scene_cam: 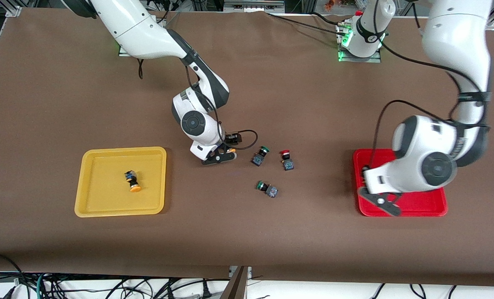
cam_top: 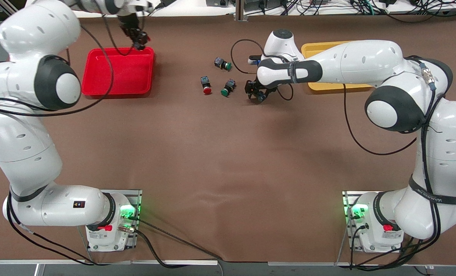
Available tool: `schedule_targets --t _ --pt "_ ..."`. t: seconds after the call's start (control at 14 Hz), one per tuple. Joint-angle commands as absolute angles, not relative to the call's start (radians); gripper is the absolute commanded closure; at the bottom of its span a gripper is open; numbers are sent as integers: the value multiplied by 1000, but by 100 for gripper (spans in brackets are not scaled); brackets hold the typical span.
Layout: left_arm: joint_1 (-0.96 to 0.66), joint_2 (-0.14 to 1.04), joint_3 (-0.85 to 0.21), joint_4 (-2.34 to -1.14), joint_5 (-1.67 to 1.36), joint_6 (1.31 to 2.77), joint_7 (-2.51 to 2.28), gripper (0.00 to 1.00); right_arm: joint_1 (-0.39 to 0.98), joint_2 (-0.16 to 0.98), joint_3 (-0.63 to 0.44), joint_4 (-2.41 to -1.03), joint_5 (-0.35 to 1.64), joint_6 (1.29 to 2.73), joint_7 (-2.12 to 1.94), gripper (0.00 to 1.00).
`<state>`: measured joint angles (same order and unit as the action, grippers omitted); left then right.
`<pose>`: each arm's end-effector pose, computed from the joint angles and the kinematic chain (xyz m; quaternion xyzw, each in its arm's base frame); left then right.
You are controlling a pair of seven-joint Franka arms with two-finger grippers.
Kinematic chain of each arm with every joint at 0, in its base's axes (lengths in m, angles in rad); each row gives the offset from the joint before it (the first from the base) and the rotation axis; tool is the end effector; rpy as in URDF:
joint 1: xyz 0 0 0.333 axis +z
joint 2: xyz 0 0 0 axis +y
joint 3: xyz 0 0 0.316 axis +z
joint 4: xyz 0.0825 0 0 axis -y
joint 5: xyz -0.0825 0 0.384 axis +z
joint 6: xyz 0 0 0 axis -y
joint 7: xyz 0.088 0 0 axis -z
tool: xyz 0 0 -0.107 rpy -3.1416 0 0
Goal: Place red and yellow buttons in trays
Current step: 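Grasp another yellow button with the right gripper while the left gripper carries red, then set yellow in yellow tray with the right gripper while the left gripper sets red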
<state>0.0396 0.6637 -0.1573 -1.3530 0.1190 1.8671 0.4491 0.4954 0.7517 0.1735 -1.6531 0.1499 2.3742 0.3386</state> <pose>0.7112 -0.0520 0.3249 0.9553 -0.2869 -0.0706 0.0056 0.5414 0.4138 0.1754 -0.9900 -0.0873 0.0640 0.0909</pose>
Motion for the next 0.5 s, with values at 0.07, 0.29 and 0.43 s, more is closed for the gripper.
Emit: schedule_targets --t 0.07,0.29,0.43 --pt "208 655 -175 -1417 115 1874 589 100 491 680 129 -1683 149 2352 296 77" --pt "284 657 -175 -1492 117 1952 661 100 486 614 30 -1667 152 2208 171 100" --pt "330 655 -175 -1572 117 2038 708 100 482 577 -85 -1648 156 2145 9 100"
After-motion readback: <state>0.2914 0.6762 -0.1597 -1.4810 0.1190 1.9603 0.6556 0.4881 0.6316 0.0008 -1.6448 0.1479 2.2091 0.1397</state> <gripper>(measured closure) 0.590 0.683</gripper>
